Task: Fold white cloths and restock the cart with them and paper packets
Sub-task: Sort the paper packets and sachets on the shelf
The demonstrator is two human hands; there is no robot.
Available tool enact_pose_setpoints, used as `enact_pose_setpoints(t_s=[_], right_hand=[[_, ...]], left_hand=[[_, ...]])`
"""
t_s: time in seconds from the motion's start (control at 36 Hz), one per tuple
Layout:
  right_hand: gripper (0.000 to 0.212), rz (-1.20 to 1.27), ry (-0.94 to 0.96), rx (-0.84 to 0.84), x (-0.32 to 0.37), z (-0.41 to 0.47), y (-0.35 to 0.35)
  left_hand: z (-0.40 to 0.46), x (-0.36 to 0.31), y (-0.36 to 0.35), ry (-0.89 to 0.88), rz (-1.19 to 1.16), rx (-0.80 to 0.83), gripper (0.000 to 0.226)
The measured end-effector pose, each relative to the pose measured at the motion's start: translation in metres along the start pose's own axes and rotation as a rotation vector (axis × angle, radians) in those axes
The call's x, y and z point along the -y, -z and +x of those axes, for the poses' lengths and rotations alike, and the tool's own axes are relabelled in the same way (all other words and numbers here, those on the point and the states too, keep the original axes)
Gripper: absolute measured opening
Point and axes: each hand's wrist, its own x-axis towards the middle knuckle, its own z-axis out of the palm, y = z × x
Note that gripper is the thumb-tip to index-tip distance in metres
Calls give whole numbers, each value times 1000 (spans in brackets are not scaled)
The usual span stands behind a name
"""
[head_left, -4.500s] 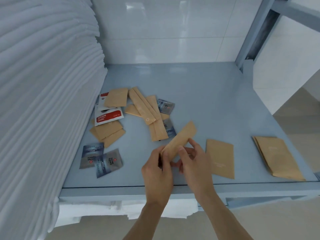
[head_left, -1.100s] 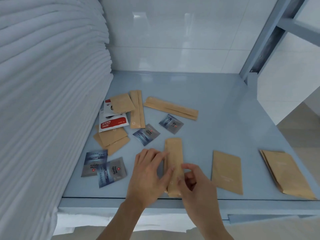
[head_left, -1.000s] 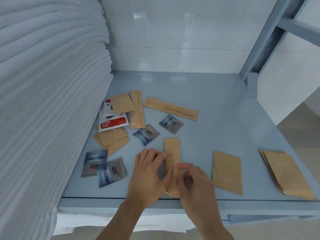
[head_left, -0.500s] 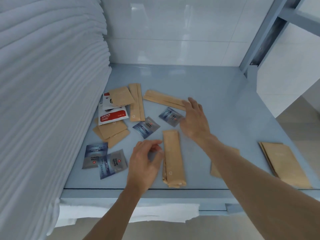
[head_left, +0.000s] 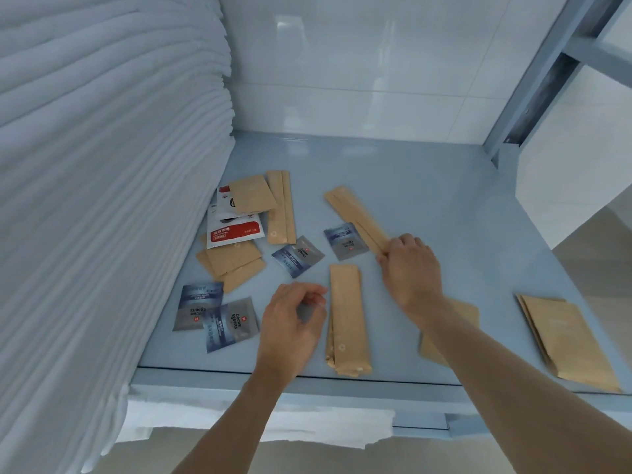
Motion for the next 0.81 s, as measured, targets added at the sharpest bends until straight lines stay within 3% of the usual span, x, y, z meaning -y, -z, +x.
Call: enact_pose_setpoints(t_s=[0.11, 0.19, 0.31, 0.44, 0.58, 0.61, 0.69, 0.81], right_hand=[[19, -167, 53, 28, 2, -7, 10], [15, -159, 77, 22, -5, -13, 13], [37, -61, 71, 51, -1, -28, 9], [12, -202, 98, 79, 10, -29, 17], [4, -280, 171, 127, 9, -40, 32], [12, -320, 220, 112, 10, -48, 31], [28, -207, 244, 20, 4, -57, 29], [19, 290, -167, -35, -10, -43, 36]], left_hand=[[1, 1, -1, 7, -14, -1, 25], [0, 1, -1, 17, -31, -11, 24], [0, 1, -1, 22, -30, -15, 24], [0, -1, 0, 21, -28, -11, 26], [0, -1, 0, 34, -35, -6, 27], [0, -1, 0, 34, -35, -5, 28], [0, -2, 1, 48, -41, -4, 33], [2, -5, 4, 111, -114, 5, 35]])
